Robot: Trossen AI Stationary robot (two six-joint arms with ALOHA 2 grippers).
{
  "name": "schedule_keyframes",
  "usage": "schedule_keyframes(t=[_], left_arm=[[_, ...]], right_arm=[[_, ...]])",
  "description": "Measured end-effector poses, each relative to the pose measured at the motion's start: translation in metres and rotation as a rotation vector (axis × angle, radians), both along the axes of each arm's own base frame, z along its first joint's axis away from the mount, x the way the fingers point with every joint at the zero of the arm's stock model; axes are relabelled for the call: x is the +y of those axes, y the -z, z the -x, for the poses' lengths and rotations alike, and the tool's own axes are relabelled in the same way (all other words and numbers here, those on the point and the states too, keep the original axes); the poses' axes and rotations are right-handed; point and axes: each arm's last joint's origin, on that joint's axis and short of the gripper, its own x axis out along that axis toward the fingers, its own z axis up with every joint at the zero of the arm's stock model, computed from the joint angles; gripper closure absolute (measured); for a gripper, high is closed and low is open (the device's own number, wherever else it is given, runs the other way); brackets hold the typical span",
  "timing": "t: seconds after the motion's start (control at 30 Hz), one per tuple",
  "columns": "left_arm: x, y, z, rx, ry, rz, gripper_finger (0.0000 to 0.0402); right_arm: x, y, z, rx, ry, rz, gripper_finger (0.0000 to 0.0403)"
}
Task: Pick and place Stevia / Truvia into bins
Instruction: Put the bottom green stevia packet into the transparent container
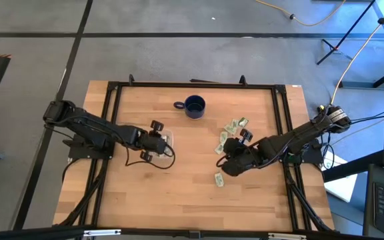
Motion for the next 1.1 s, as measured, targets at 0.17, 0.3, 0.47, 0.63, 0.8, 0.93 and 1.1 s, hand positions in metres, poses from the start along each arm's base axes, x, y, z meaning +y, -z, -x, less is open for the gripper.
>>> schedule_keyframes(t=[0.17, 0.3, 0.47, 0.63, 0.8, 0.93, 1.1], left_arm=[[0.000, -0.004, 0.001, -0.027, -0.008, 0.002, 0.0325], [0.000, -0.013, 0.004, -0.098, -0.061, 0.053, 0.0319], [0.000, -0.032, 0.012, -0.206, -0.100, 0.179, 0.0321], [-0.003, -0.050, 0.014, -0.355, -0.108, 0.357, 0.0329], [-0.008, -0.064, 0.009, -0.474, -0.037, 0.521, 0.0335], [-0.010, -0.068, 0.006, -0.506, 0.004, 0.553, 0.0336], [-0.010, -0.068, 0.007, -0.500, 0.008, 0.551, 0.0334]], right_arm=[[0.002, 0.001, 0.001, 0.037, -0.030, -0.066, 0.0267], [-0.002, 0.005, 0.010, 0.136, 0.030, -0.123, 0.0267], [-0.011, 0.020, 0.022, 0.263, 0.133, -0.160, 0.0267], [-0.013, 0.044, 0.029, 0.295, 0.149, -0.201, 0.0267], [-0.019, 0.069, 0.038, 0.316, 0.297, -0.299, 0.0267], [-0.026, 0.084, 0.041, 0.288, 0.369, -0.359, 0.0267], [-0.029, 0.101, 0.044, 0.292, 0.370, -0.437, 0.0269]])
